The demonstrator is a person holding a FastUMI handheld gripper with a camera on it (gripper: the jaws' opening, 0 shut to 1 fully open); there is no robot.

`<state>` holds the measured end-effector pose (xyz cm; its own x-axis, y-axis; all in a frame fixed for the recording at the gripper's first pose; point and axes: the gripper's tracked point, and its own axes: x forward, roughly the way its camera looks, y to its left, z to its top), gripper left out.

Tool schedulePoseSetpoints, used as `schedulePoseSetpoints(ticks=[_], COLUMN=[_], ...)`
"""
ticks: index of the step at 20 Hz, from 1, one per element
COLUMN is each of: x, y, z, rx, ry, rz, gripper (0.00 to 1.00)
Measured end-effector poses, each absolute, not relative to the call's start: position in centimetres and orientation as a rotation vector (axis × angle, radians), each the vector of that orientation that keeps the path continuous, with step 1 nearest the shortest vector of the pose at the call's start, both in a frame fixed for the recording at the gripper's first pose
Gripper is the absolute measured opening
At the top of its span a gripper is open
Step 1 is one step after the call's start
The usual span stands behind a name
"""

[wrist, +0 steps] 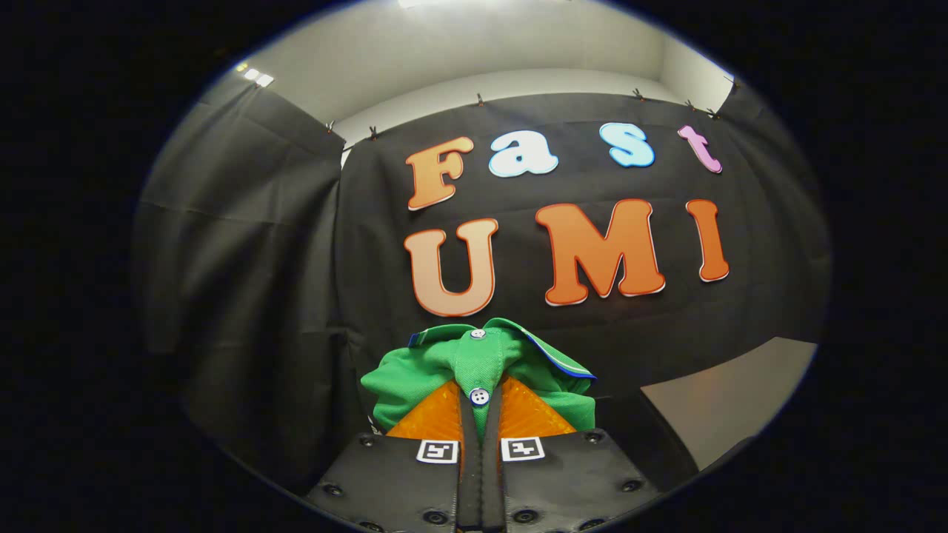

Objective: Put the clothes into the washing machine and then close the washing machine lid.

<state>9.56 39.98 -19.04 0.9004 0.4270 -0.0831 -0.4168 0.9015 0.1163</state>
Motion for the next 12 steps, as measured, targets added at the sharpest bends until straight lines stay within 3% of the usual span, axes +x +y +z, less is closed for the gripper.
schedulePoseSetpoints(ticks=[5,12], x=[10.8,12.5], y=[43.8,44.8], z=[-29.6,-45.5], rx=[0.105,0.047], ry=[0.277,0.584], rz=[0.466,0.396], gripper=[0.08,0.08])
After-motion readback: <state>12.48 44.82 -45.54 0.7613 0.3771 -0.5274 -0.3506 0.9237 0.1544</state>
